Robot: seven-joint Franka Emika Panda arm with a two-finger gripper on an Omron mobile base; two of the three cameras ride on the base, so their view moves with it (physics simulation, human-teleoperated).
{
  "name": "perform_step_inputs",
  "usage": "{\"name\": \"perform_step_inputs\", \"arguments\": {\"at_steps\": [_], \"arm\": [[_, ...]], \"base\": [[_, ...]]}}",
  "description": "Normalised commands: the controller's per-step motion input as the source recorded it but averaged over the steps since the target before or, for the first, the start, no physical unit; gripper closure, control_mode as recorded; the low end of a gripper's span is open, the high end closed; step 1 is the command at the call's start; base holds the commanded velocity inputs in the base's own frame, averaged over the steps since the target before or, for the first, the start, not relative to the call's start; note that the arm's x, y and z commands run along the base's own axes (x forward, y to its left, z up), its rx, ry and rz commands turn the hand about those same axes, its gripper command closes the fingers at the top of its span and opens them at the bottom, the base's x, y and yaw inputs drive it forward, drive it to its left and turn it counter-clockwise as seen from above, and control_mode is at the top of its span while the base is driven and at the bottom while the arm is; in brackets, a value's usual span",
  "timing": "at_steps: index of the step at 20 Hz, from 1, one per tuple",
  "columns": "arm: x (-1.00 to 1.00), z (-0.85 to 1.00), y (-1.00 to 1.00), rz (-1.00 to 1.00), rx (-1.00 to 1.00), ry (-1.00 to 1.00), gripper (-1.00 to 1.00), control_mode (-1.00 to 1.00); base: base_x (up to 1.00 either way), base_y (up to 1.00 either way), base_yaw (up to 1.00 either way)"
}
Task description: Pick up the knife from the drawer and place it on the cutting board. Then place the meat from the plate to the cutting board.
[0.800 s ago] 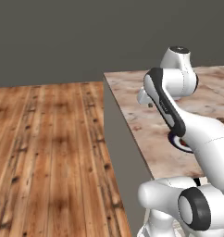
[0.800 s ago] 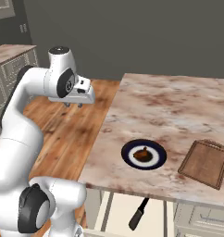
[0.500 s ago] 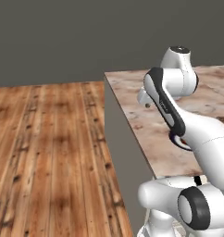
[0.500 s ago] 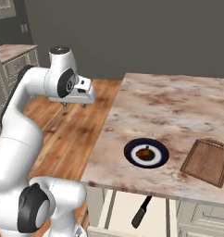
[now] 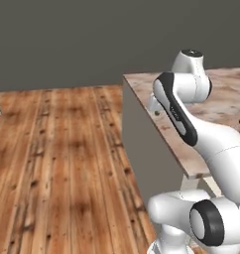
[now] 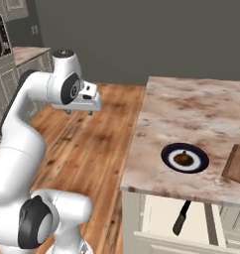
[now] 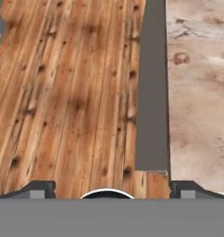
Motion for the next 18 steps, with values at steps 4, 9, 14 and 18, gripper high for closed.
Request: {"name": "perform_step_inputs", "arguments": {"at_steps": [4,9,14,18], "arm": [[0.0,0.0,0.0,0.0,0.0,0.0,-1.0,1.0],[0.0,0.0,0.0,0.0,0.0,0.0,-1.0,1.0],[0.0,0.0,0.0,0.0,0.0,0.0,-1.0,1.0],[0.0,0.0,0.0,0.0,0.0,0.0,-1.0,1.0]], "base": [[-0.94,0.11,-0.09],[-0.98,-0.04,-0.13],[-0.37,-0.62,-0.05],[0.0,-0.83,0.01]]}}
